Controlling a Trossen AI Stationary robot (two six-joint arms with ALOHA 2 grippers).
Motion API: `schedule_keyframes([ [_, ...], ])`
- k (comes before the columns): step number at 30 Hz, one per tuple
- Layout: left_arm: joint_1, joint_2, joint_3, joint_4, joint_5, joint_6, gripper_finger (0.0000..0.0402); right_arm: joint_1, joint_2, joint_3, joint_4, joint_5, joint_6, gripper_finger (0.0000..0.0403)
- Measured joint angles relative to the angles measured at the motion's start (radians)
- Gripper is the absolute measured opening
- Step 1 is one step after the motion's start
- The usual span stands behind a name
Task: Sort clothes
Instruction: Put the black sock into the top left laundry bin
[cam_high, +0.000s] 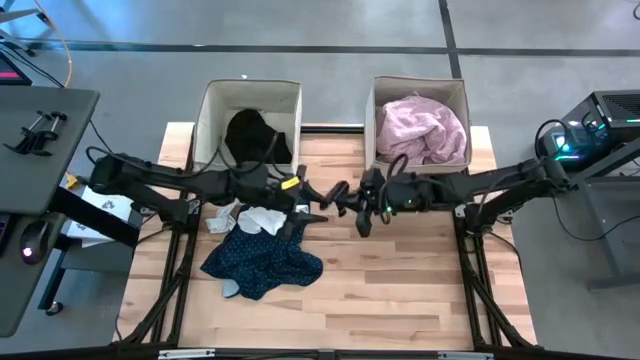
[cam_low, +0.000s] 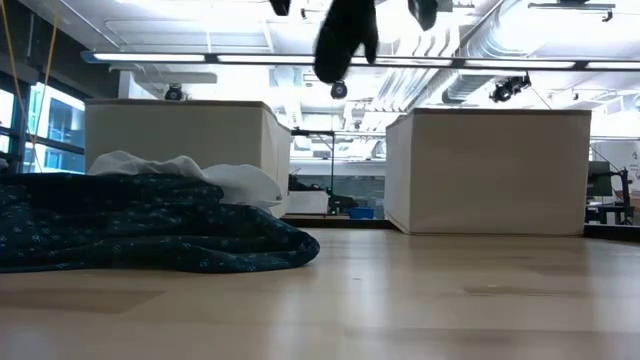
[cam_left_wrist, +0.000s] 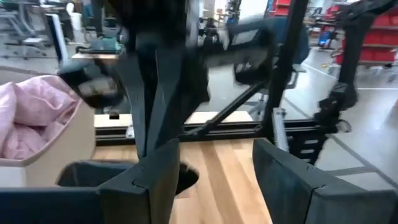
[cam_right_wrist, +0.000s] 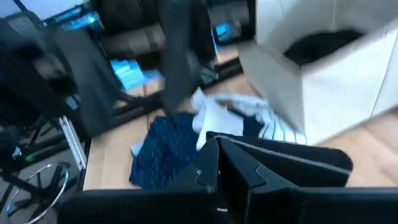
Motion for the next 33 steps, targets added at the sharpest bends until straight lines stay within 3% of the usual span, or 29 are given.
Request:
schedule_keyframes([
  [8, 0.025, 0.039, 0.001, 0.068, -0.102, 0.015, 0.0245, -0.027, 0.000, 0.063, -0.013, 0.003, -0.054, 0.0000],
  [12, 0.021, 0.040, 0.002, 0.053, -0.190, 0.016, 0.0248, -0.037, 0.002, 0.063, -0.011, 0.010, -0.051, 0.0000],
  [15, 0.026, 0.043, 0.000, 0.035, -0.270, 0.014, 0.0244, -0.038, 0.001, 0.070, 0.019, -0.041, -0.046, 0.0000],
  [19, 0.020, 0.042, 0.000, -0.012, -0.419, -0.008, 0.0242, -0.041, 0.001, 0.069, 0.011, -0.052, -0.049, 0.0000],
  [27, 0.030, 0.072, 0.000, -0.051, -0.293, -0.042, 0.0241, -0.041, 0.000, 0.068, -0.014, -0.045, -0.034, 0.0000],
  [31, 0.035, 0.166, 0.000, -0.158, -0.271, -0.100, 0.0241, -0.030, -0.009, 0.066, -0.089, -0.035, 0.008, 0.0000],
  [33, 0.035, 0.240, 0.000, -0.180, -0.303, -0.122, 0.0241, -0.012, -0.029, 0.073, -0.133, 0.023, 0.035, 0.0000],
])
